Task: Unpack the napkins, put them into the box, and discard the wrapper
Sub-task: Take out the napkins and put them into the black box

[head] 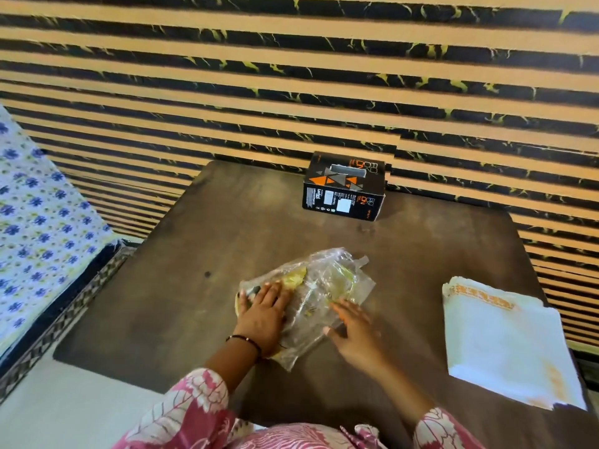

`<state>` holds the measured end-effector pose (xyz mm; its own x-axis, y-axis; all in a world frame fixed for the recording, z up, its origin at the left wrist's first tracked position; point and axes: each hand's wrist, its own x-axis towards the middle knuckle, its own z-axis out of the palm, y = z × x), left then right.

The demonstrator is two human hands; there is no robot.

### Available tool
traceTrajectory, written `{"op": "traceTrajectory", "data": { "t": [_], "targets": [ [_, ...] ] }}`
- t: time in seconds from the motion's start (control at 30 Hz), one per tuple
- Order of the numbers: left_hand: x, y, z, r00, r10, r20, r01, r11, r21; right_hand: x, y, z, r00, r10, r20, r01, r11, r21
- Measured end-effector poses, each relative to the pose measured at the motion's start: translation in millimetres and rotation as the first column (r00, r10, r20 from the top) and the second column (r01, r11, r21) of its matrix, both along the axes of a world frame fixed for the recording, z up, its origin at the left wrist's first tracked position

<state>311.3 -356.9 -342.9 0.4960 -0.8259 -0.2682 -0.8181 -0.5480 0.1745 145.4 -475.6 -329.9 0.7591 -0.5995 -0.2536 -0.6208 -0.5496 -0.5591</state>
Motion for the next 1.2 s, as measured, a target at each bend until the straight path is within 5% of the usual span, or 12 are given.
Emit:
{"op": "traceTrajectory", "data": {
  "t": [0.43, 0.57, 0.77, 0.97, 1.2],
  "targets": [
    [113, 121, 5, 0.918, 0.386, -0.094, -0.392, 0.918, -0.063, 164, 106, -14, 0.954, 0.227, -0.195, -0.258, 0.955, -0.148],
    [126, 126, 12, 0.916, 0.400, -0.021, -0.400, 0.915, -0.041, 192, 111, -9, 0.955, 0.231, -0.186, -0.268, 0.941, -0.208],
    [137, 118, 14, 0.955, 0.293, 0.044, -0.276, 0.933, -0.233, 199, 132, 12, 0.969, 0.247, 0.031, -0.225, 0.923, -0.314],
    [157, 115, 1, 0.981, 0.188, 0.040, -0.185, 0.980, -0.066, 183, 139, -6, 0.923, 0.331, -0.193, -0.373, 0.895, -0.246],
    [160, 108, 3, 0.970, 0.245, 0.008, -0.245, 0.970, 0.008, 169, 122, -14, 0.918, 0.346, -0.193, -0.385, 0.895, -0.227]
  ]
}}
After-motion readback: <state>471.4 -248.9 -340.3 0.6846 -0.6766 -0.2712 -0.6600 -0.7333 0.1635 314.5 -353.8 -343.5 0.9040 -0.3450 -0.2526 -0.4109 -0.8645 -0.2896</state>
